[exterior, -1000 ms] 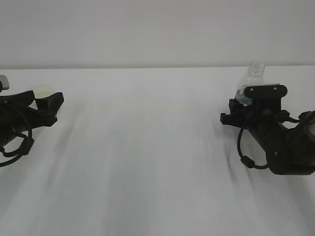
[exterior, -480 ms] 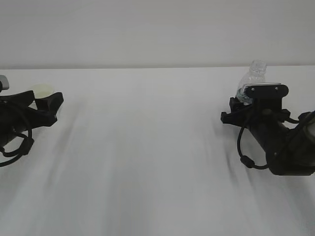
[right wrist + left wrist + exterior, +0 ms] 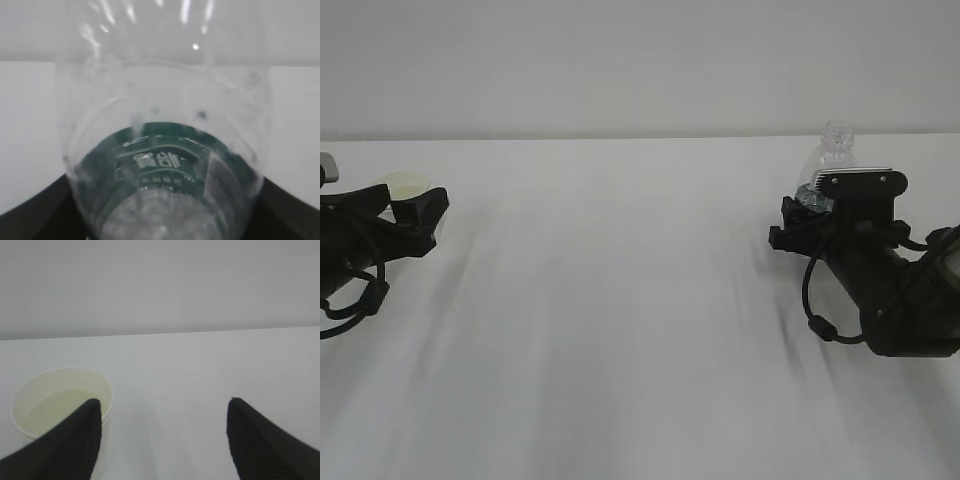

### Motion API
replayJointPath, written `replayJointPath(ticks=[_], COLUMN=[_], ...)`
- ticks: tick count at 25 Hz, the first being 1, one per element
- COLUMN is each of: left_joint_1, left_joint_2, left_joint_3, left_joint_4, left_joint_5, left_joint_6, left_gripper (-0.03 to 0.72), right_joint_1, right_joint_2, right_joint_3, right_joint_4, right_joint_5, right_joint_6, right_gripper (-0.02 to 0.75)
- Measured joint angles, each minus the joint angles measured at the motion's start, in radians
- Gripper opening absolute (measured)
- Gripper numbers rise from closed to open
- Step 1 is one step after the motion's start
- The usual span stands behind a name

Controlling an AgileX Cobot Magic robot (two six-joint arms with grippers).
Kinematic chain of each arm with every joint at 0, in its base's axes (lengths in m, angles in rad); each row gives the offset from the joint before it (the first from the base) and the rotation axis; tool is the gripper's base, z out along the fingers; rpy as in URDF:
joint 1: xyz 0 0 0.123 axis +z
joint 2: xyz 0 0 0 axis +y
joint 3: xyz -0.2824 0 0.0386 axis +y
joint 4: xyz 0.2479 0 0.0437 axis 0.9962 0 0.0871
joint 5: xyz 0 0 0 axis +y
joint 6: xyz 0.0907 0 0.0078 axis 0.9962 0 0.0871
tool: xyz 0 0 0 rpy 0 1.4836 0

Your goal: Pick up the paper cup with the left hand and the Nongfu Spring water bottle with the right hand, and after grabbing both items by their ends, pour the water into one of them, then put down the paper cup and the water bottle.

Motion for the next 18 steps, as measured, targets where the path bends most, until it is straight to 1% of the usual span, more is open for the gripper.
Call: replayJointPath(ticks=[3, 5, 10, 18], left_joint_1=[0.000, 0.000, 0.000, 0.000], left_joint_2=[0.000, 0.000, 0.000, 0.000], left_joint_3=[0.000, 0.000, 0.000, 0.000], left_joint_4=[0.000, 0.000, 0.000, 0.000], left_joint_5=[0.000, 0.000, 0.000, 0.000], left_joint_6=[0.000, 0.000, 0.000, 0.000], left_gripper=[0.558, 0.557, 0.557, 0.557], right_joint_1=[0.000, 0.000, 0.000, 0.000], right_joint_2=[0.000, 0.000, -0.005, -0.080], right_joint_3=[0.000, 0.000, 0.005, 0.084], right_joint_4=[0.000, 0.000, 0.000, 0.000], right_joint_5=[-0.005, -0.006, -0.006, -0.011], right_joint_6=[0.000, 0.000, 0.000, 0.000], right_gripper=[0.591, 0.601, 0.607, 0.607])
